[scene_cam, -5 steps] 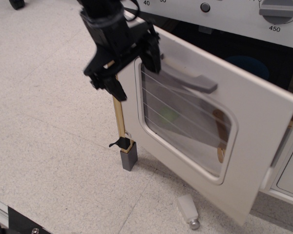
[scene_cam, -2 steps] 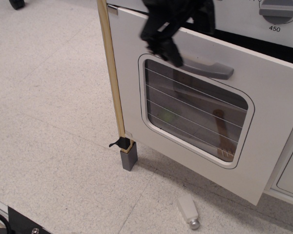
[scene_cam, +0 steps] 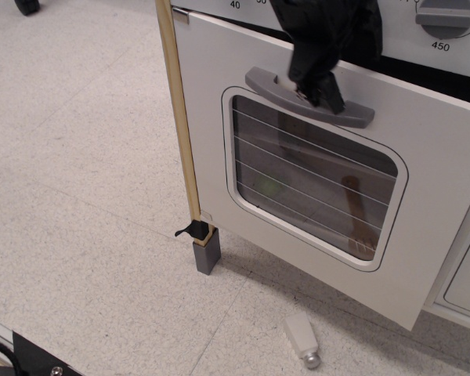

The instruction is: Open oven

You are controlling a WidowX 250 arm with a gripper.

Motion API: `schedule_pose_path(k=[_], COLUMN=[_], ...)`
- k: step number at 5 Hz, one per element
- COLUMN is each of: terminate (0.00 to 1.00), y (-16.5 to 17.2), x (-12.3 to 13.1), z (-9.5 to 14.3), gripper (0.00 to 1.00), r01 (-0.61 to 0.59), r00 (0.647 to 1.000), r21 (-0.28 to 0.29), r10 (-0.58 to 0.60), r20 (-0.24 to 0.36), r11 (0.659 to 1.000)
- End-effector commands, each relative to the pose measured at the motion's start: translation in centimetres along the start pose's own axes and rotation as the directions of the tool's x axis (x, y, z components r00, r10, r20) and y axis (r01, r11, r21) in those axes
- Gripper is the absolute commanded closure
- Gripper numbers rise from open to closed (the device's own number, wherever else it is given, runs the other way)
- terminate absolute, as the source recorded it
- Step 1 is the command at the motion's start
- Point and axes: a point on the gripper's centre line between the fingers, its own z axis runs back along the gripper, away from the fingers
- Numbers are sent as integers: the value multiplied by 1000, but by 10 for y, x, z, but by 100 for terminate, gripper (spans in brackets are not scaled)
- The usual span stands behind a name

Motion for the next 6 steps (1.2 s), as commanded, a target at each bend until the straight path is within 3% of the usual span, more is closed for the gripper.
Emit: schedule_pose_path(k=[1, 3, 4, 5, 6], terminate=[0, 0, 0, 0, 0], y=[-23, 17, 47, 82, 107], x=[7, 20, 41, 72, 103], z=[-4, 3, 16, 24, 43], gripper=[0, 0, 0, 0, 0], r01=[-26, -31, 60, 222, 454], r00=[999, 994, 985, 944, 849], r21=[-10, 231, 282, 317, 379], r10=[26, 6, -103, -284, -521], r20=[20, 109, 139, 166, 90], r11=[1000, 973, 958, 922, 806])
